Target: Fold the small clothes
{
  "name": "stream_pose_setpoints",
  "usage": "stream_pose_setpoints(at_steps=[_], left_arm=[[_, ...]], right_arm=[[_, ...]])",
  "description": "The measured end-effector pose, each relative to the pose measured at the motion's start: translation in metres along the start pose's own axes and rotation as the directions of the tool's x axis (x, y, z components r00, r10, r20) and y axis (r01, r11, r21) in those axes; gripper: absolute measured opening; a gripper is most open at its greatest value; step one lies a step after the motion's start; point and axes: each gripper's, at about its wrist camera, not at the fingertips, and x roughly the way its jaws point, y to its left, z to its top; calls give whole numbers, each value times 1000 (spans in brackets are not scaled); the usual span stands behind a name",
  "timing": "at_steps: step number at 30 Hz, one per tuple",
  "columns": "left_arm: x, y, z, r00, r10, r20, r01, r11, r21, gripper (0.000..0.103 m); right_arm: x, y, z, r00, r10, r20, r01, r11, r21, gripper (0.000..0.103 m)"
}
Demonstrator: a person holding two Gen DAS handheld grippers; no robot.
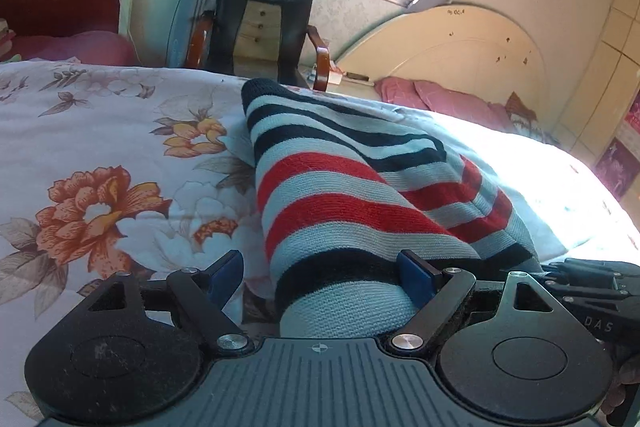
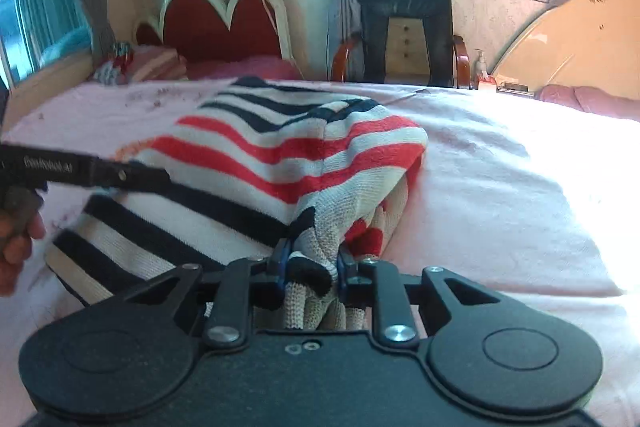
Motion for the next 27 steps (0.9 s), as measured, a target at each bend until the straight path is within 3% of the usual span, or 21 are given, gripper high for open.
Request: stream_pose_setpoints(at_steps=[3,5,7,10,12,13,14,17,19,22,25,27], left_arm=[[-12,-3,4,999,13,31,-14,1000,25,83],[-31,-7,10,992,-19,121,12,998,59,83],[-40,-12,16,984,-71,163,57,995,87,83],[-33,-26,25,984,-113,141,88,981,172,83],[-25,-35,26,985,-143,95,120,970,212,83],[-21,-39,24,987,-141,73,121,966,227,83],[-19,-43,22,989,-132,62,112,961,251,83],[-12,-48,17,994,-106,15,97,952,290,83],[-12,-47,12,991,-130,15,120,949,292,83],[-15,-51,7,993,-118,23,103,933,344,83],[-38,-45,14,985,-165,57,143,948,286,83],[-55,-40,14,974,-210,78,185,950,251,82]], right_arm=[[-7,-4,10,1000,14,-7,-13,998,62,29],[-21,-11,16,999,25,48,-30,993,112,34],[-27,-22,24,996,14,84,-28,986,164,34],[-16,-38,40,999,18,47,-29,971,236,35],[-3,-45,47,999,46,-18,-38,957,288,43],[7,-45,49,996,47,-72,-24,955,294,41],[15,-43,50,993,45,-111,-12,959,283,31],[16,-33,47,997,25,-77,-10,981,191,11],[14,-34,38,997,-4,-75,15,988,154,11],[16,-49,24,997,7,-73,11,973,231,14],[3,-42,35,998,-14,-57,26,973,230,16],[-22,-33,40,1000,3,15,-6,981,193,9]])
